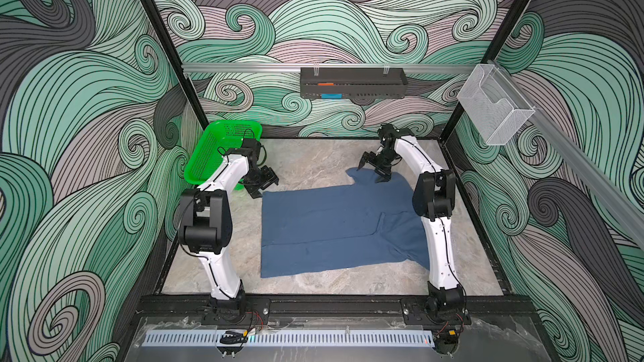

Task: Fold and stack t-shirts
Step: Move the bin to the corner of the board.

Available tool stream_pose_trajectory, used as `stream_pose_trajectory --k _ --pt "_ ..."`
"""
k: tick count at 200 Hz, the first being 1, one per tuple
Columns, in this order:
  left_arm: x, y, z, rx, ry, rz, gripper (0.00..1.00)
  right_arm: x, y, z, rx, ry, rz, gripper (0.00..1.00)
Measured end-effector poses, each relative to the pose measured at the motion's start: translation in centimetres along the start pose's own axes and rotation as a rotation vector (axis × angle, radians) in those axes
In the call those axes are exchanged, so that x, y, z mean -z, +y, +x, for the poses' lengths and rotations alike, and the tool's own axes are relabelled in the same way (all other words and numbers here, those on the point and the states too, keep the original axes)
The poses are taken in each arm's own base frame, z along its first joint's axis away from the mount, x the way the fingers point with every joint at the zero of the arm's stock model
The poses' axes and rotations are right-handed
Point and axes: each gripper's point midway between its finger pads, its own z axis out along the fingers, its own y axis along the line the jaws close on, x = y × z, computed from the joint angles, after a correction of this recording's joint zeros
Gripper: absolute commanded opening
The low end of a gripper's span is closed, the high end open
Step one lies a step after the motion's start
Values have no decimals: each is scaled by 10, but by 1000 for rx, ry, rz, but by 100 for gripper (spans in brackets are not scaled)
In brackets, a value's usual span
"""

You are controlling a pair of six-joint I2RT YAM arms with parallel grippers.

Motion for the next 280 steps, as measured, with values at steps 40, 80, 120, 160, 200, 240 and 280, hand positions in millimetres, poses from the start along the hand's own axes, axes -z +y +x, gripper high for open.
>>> stream_pose_trajectory --k 40,80,120,160,200,240,280 --pt "-28 30 -14 3 40 -115 45 0 -4 1 -8 4 8 95" --pt "-38 35 -10 1 59 -132 45 3 -4 -1 -10 -1 3 95" --pt "-54 43 -11 5 73 -170 45 3 -3 0 -11 2 -1 95" --pt "-53 53 -18 1 36 -230 47 3 -2 1 -11 7 -8 95" --pt "-44 51 -32 -22 7 -254 49 4 -1 1 -12 13 -20 95" --pt "-27 55 -62 19 -38 -240 51 9 -1 0 -15 7 -30 95" --pt "-23 65 -64 45 11 -241 55 18 -2 1 -18 -3 -37 95"
